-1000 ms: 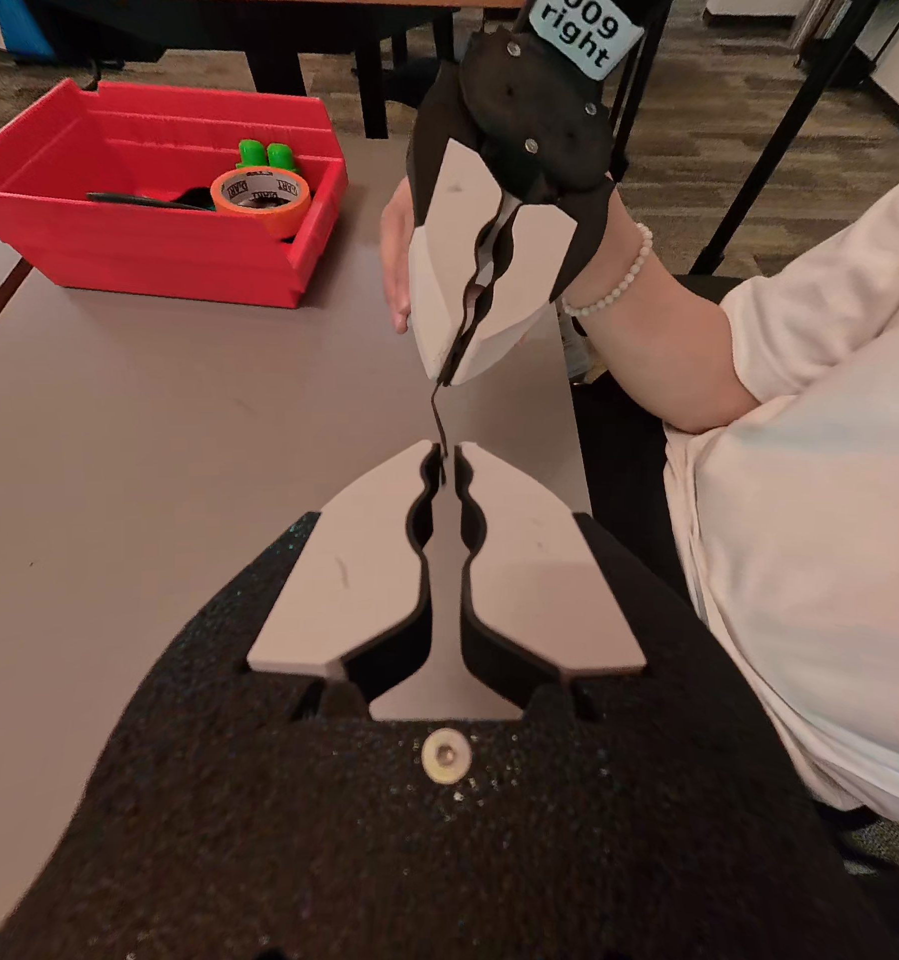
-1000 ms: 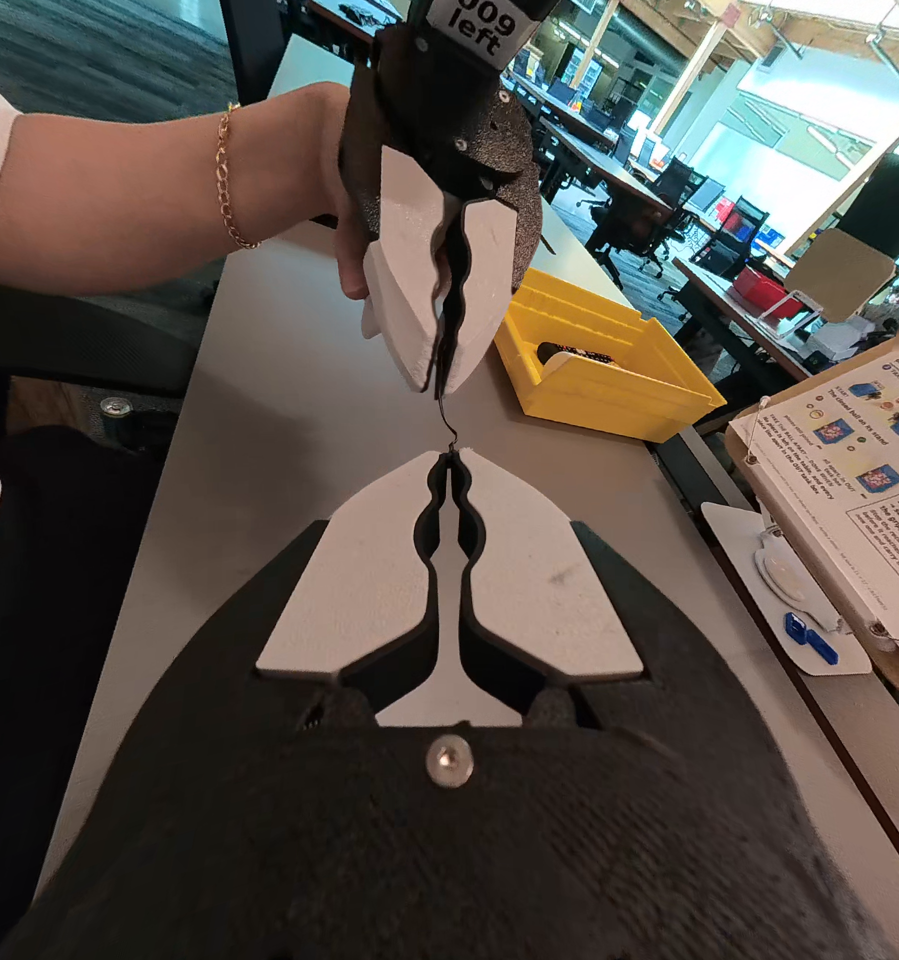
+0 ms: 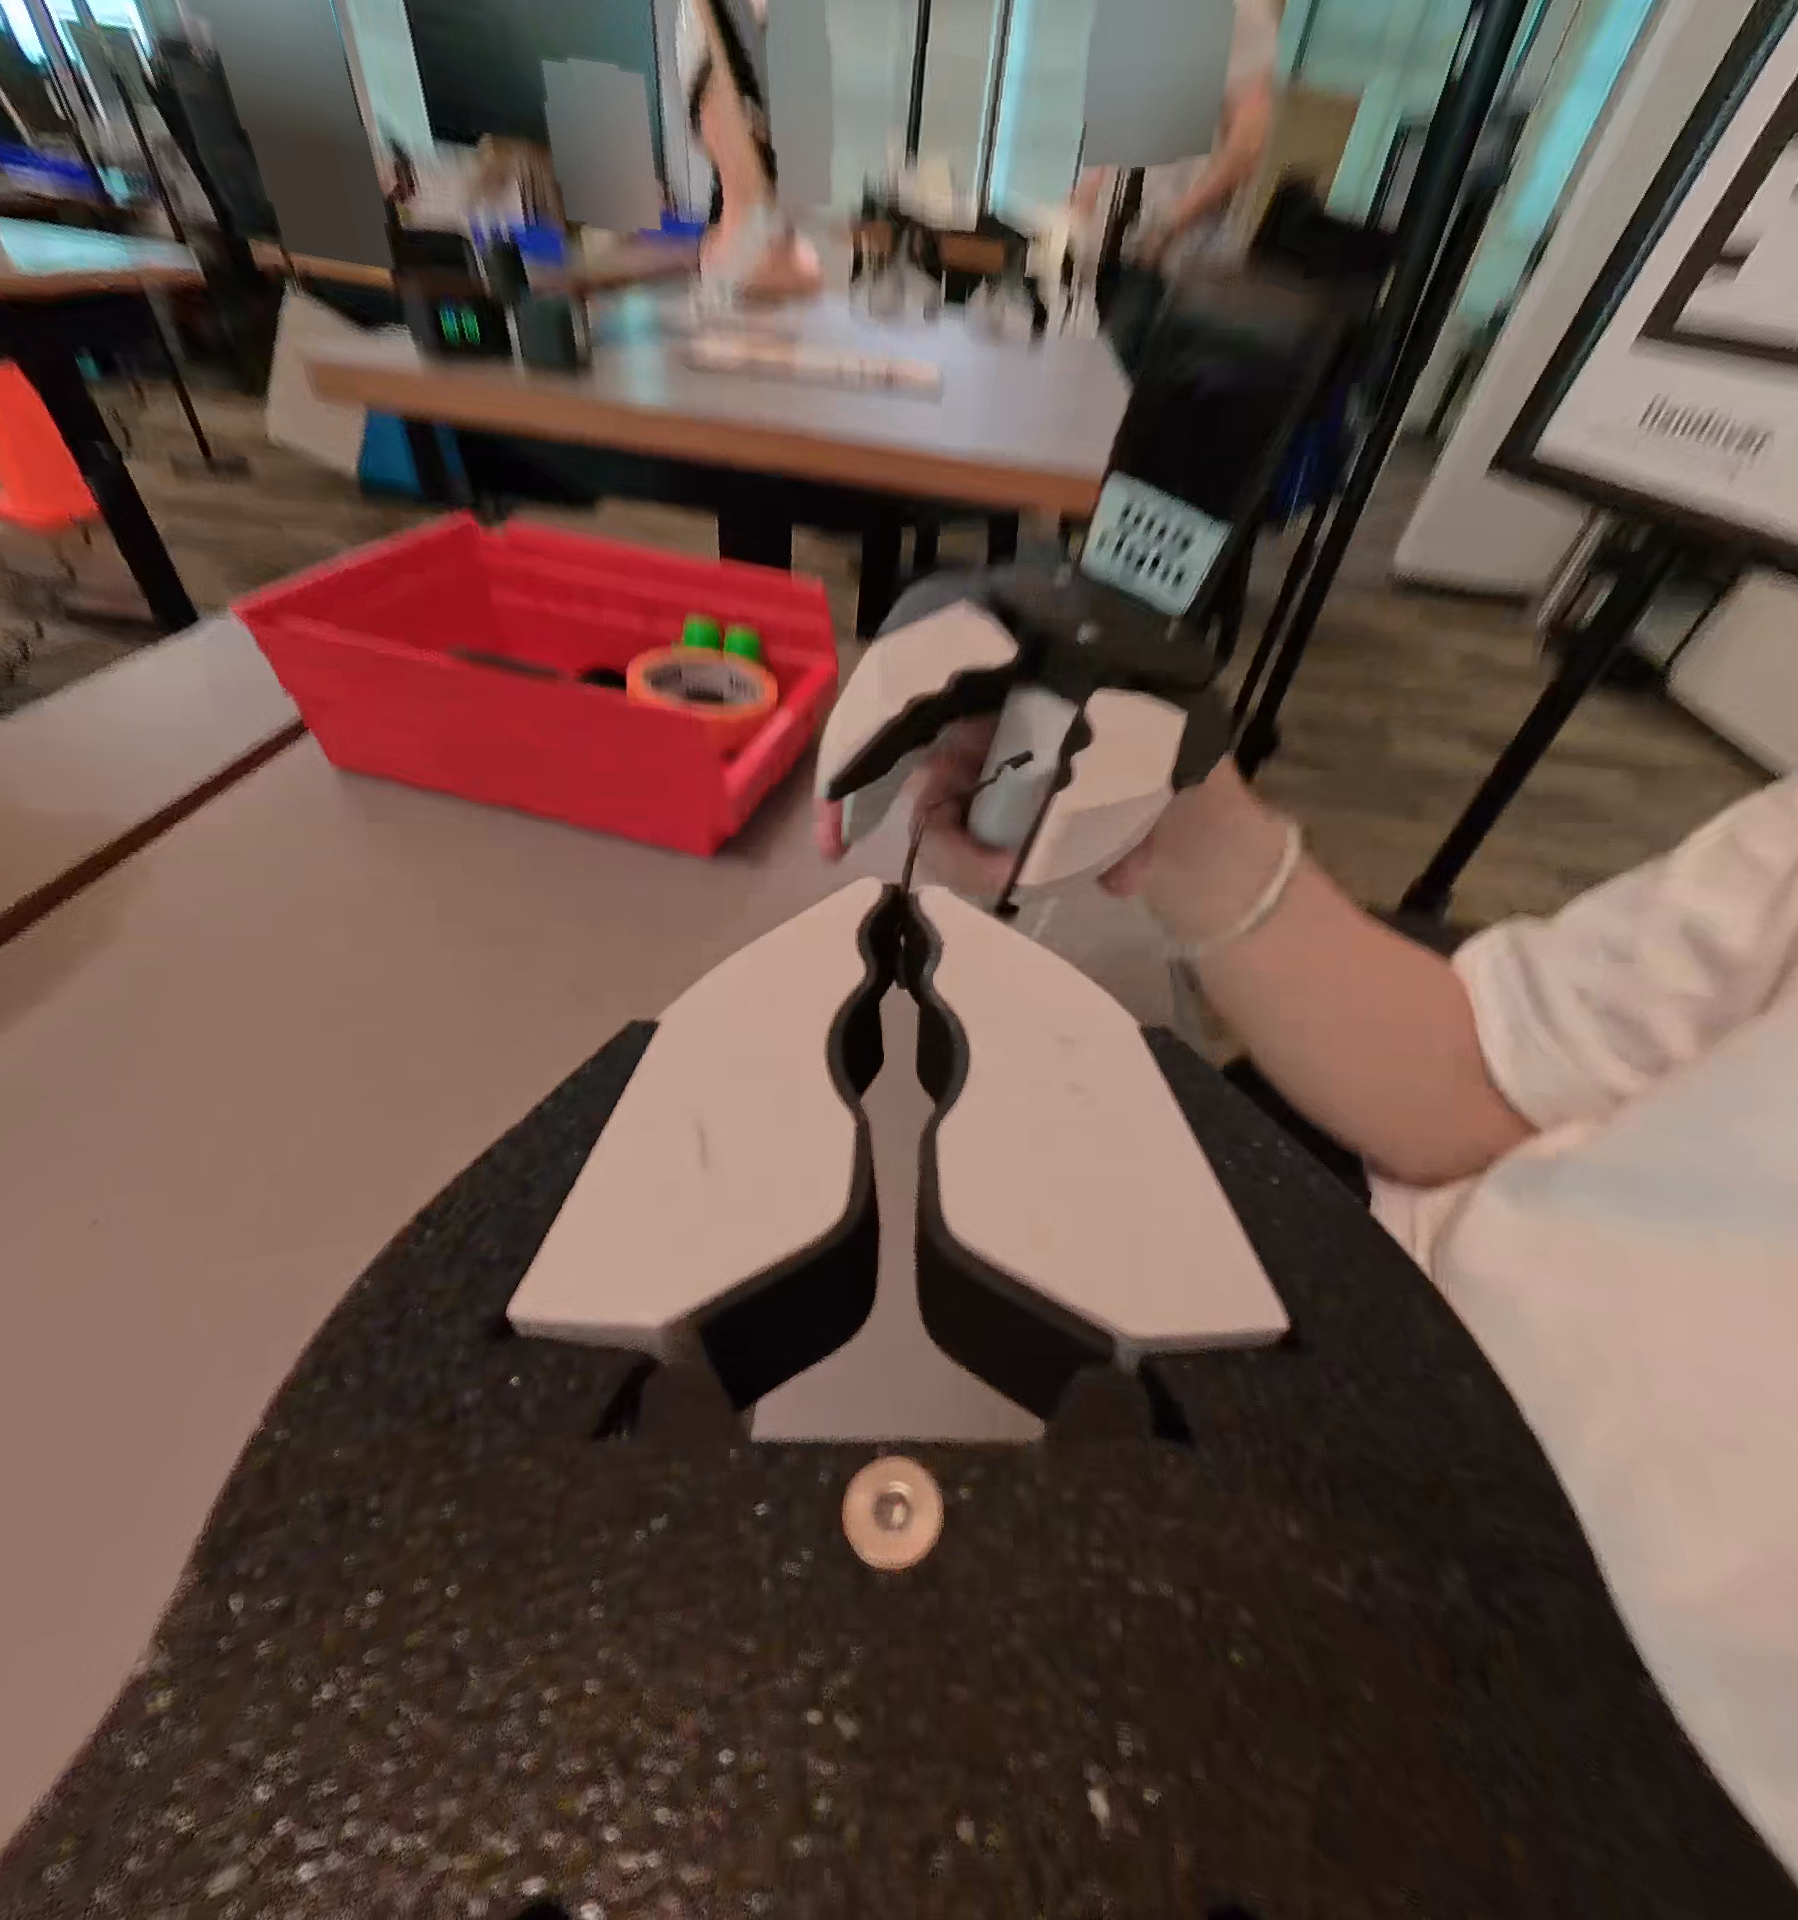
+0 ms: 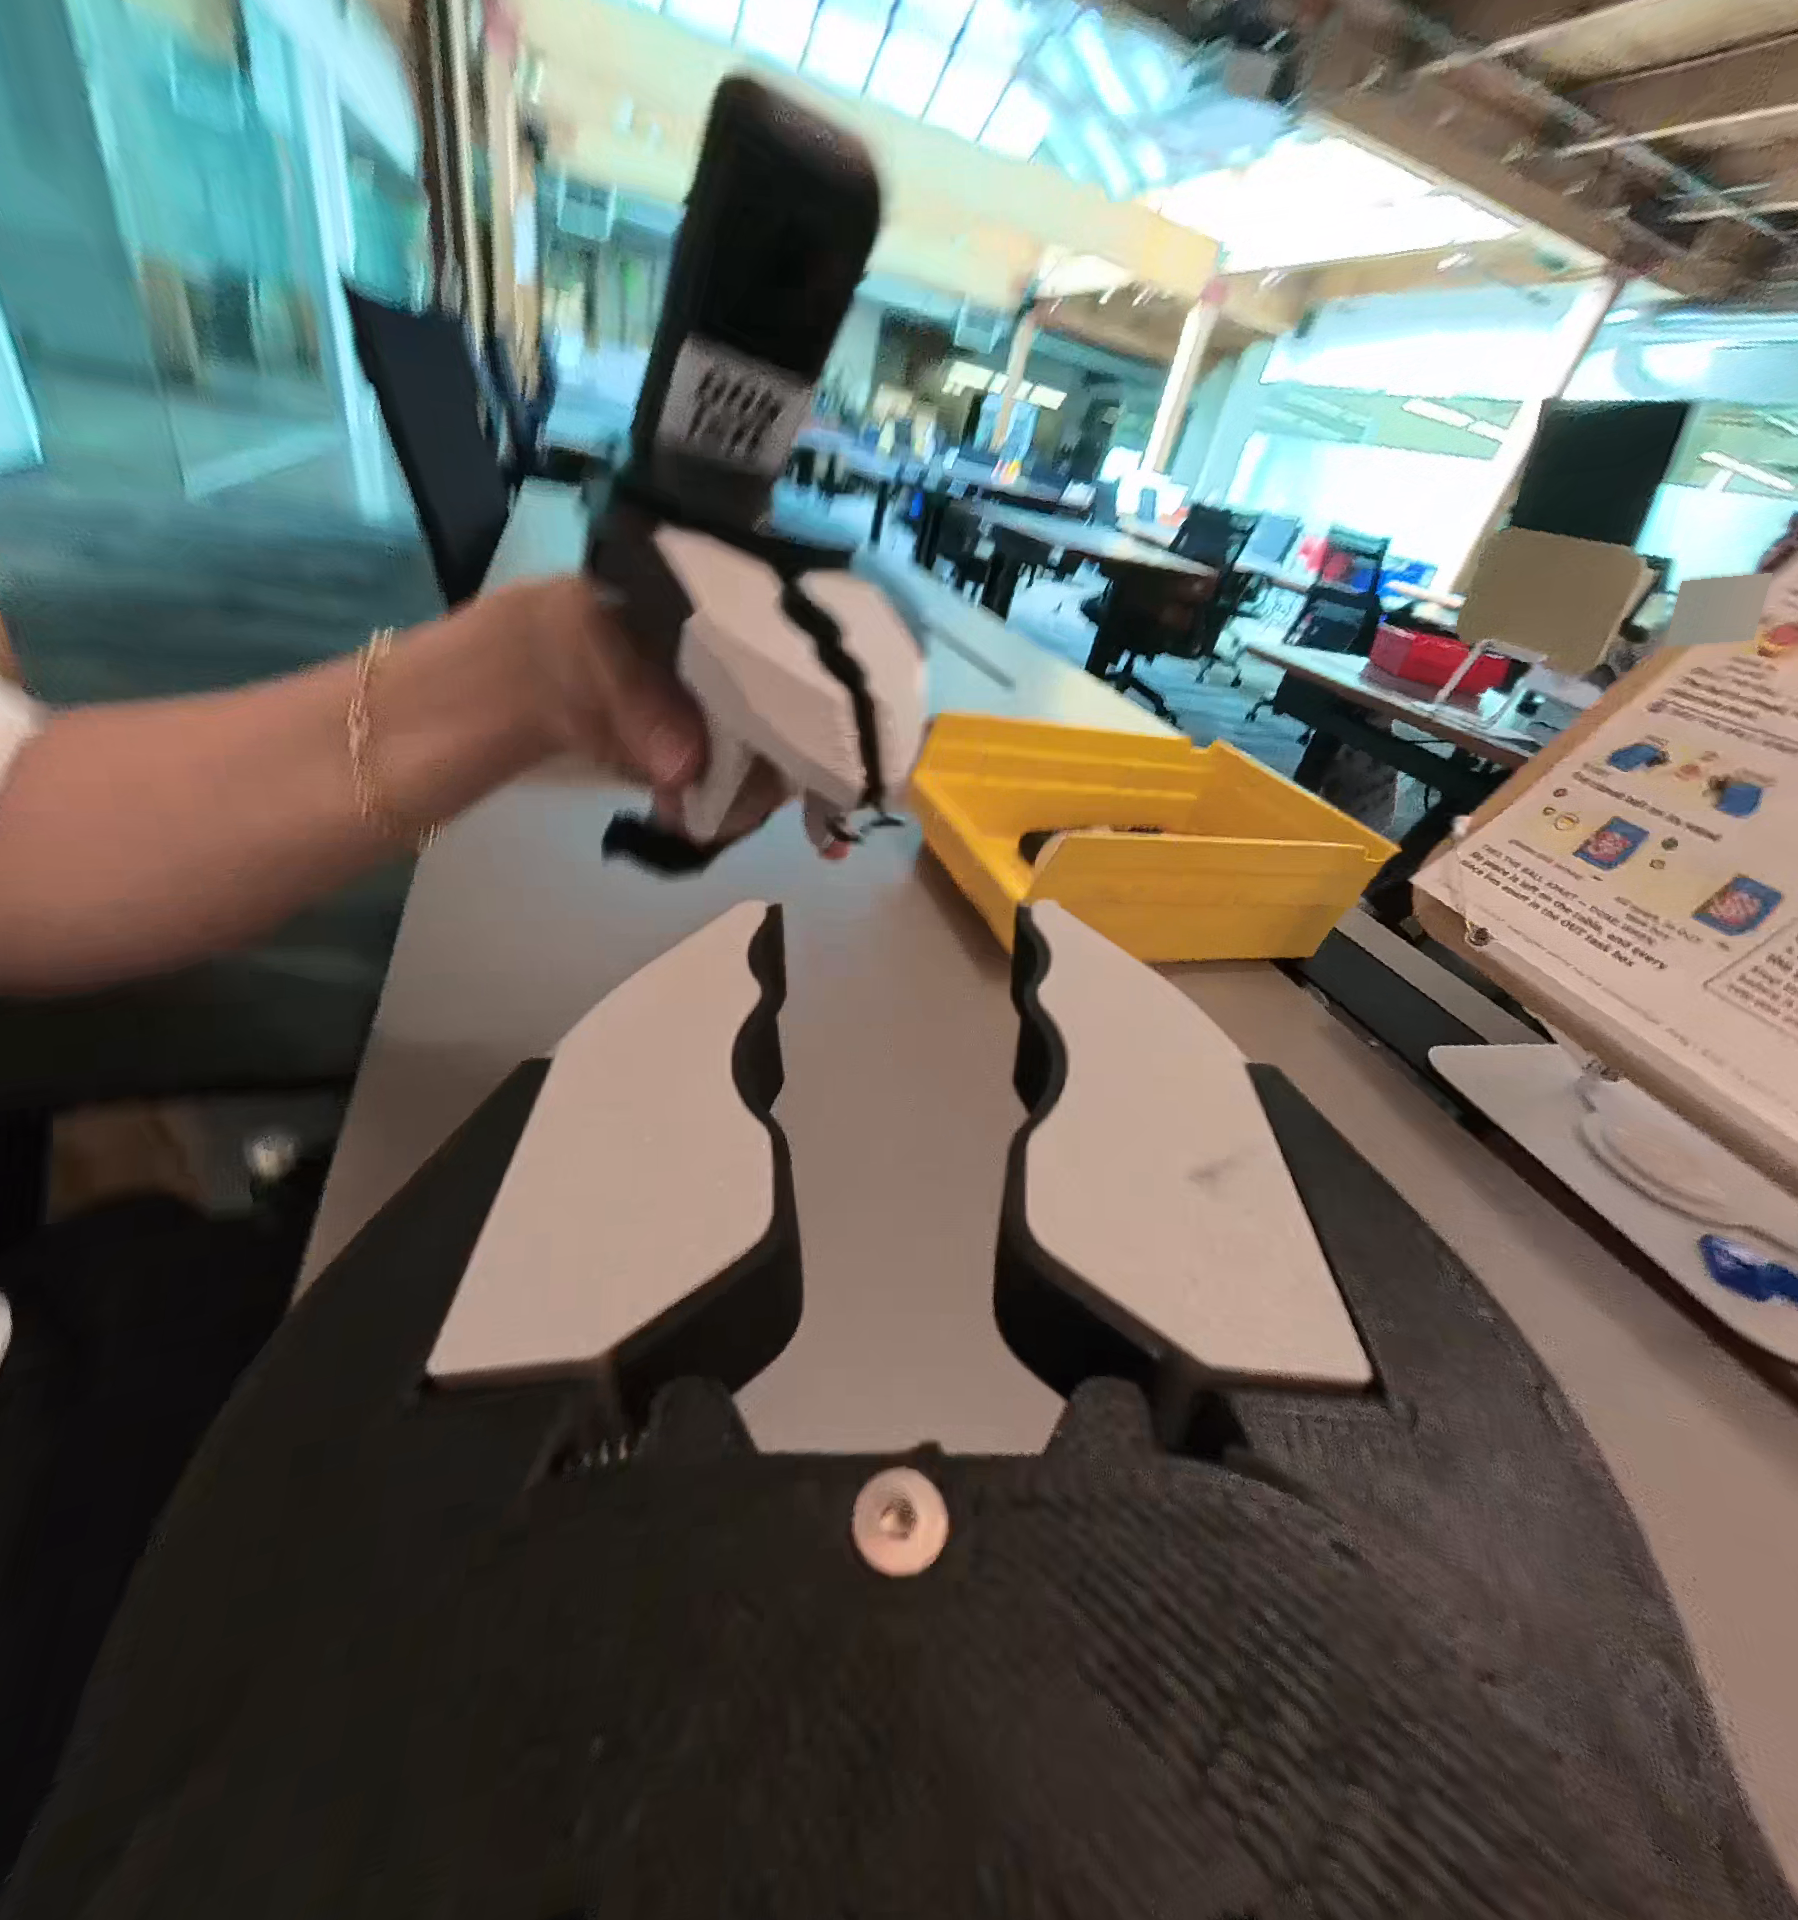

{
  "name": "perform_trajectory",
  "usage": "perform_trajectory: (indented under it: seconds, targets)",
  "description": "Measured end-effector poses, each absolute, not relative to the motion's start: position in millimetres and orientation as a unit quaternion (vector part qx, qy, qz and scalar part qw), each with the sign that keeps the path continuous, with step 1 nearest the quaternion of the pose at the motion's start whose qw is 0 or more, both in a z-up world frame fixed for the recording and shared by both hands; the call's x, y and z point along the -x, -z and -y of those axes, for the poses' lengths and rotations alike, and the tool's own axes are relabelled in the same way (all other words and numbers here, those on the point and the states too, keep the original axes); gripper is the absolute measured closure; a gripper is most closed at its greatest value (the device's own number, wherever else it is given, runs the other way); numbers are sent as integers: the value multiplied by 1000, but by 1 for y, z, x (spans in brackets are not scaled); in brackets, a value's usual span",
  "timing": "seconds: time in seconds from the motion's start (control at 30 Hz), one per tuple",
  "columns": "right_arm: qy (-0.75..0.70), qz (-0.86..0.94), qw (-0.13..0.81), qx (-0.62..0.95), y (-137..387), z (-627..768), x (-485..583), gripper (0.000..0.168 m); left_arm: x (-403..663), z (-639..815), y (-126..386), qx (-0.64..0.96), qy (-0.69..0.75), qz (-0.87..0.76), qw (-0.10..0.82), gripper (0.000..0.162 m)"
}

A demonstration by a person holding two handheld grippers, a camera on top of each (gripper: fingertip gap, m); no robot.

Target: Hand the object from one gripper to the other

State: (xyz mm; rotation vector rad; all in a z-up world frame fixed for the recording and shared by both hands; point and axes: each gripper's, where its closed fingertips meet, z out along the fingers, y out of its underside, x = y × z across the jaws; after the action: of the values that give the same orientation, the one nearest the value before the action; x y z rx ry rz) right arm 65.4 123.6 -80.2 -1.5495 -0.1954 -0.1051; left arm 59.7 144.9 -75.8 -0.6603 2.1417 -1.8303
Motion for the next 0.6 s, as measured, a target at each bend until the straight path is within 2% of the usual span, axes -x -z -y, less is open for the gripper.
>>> perform_trajectory:
  seconds: [0.07, 0.17, 0.3, 0.47, 0.6]
  targets:
    - [-2, 39, 750, 660, 68, -125, -73, 129, -64, -146, 64, 235, 676, -687, 126, 162]
    - [-30, 14, 792, 609, 53, -129, -75, 143, -69, -148, 56, 245, 725, -634, 114, 162]
    - [21, 15, 799, 601, 52, -139, -77, 151, -72, -146, 55, 254, 761, -590, 93, 162]
    - [-11, 12, 814, 581, 47, -145, -69, 166, -69, -144, 58, 246, 778, -572, 80, 162]
    - [-3, 11, 813, 582, 49, -148, -70, 166, -69, -144, 61, 245, 775, -576, 94, 162]
